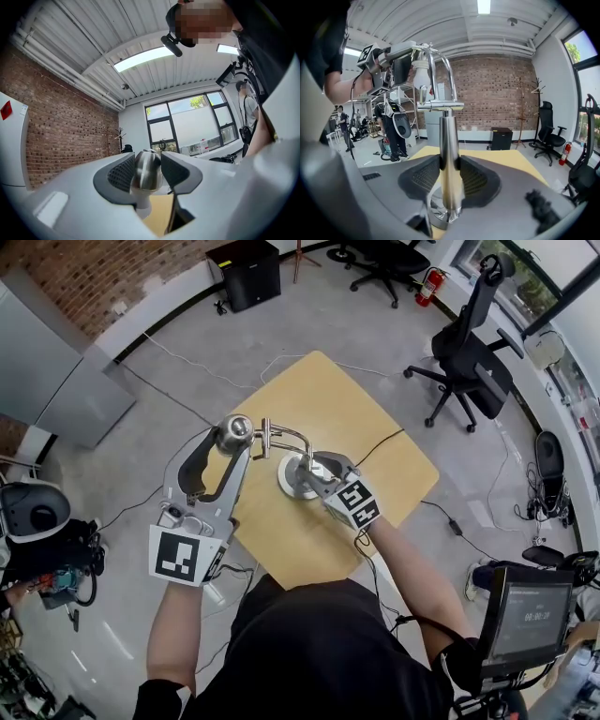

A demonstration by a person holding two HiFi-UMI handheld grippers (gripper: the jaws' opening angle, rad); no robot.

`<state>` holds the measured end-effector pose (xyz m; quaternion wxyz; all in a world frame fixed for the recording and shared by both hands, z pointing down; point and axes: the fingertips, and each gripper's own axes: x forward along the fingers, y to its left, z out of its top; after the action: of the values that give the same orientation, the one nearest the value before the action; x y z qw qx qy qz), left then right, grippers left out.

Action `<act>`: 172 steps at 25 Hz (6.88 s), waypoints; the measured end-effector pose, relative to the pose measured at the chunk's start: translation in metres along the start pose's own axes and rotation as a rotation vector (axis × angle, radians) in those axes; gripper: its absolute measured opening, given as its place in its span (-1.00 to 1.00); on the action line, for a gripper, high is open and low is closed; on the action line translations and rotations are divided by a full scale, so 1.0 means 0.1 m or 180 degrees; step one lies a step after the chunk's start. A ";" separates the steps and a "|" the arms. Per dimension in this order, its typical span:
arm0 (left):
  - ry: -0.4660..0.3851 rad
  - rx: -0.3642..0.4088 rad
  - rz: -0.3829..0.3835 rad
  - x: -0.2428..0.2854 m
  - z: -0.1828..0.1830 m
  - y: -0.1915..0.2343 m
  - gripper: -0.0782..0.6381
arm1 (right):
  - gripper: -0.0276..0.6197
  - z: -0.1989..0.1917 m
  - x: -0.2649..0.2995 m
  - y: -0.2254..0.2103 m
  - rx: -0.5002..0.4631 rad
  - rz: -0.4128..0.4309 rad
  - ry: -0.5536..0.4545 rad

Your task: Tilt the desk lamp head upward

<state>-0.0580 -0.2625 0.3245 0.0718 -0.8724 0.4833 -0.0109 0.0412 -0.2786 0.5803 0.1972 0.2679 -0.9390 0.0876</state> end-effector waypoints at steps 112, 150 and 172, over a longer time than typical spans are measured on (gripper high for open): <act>0.0646 0.0606 0.0336 -0.06 -0.72 0.17 -0.09 | -0.49 -0.06 0.00 -0.07 0.0083 -0.0077 0.0101; 0.0072 0.2327 -0.0361 0.46 -0.04 -0.65 -0.09 | -0.49 -0.11 0.02 -0.03 0.0040 -0.0056 0.0073; -0.0006 0.2762 -0.0487 0.65 0.00 -0.93 -0.07 | -0.49 -0.14 0.00 -0.07 0.0066 -0.0075 0.0062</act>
<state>0.0548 -0.2689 0.3340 0.4309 -0.7948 0.3680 -0.2173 0.0490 -0.2805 0.5931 0.2046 0.2801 -0.9328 0.0976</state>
